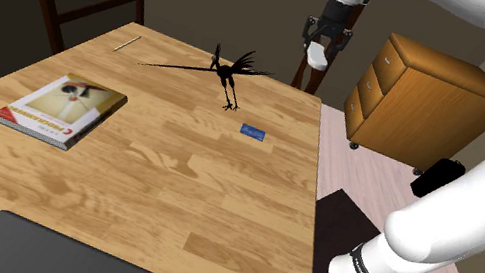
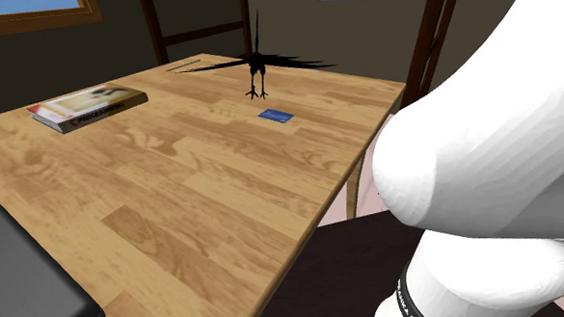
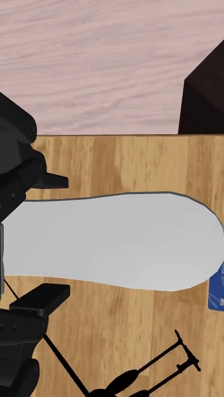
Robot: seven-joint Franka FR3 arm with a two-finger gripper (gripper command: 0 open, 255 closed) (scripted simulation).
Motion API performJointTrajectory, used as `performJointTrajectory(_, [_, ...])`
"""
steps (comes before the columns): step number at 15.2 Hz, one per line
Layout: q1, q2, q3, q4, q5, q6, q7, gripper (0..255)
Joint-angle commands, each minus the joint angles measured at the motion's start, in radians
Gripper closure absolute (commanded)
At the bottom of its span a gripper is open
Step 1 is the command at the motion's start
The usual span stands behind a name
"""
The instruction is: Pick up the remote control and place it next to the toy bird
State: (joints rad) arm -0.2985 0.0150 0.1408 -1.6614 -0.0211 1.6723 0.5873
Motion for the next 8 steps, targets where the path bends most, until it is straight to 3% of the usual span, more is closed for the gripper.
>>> performJointTrajectory(1, [-0.001, -0.005, 0.000, -0.032, 0.001, 0.028, 0.000, 255])
performJointTrajectory(8, [-0.001, -0.009, -0.001, -0.131, 0.001, 0.123, 0.001, 255])
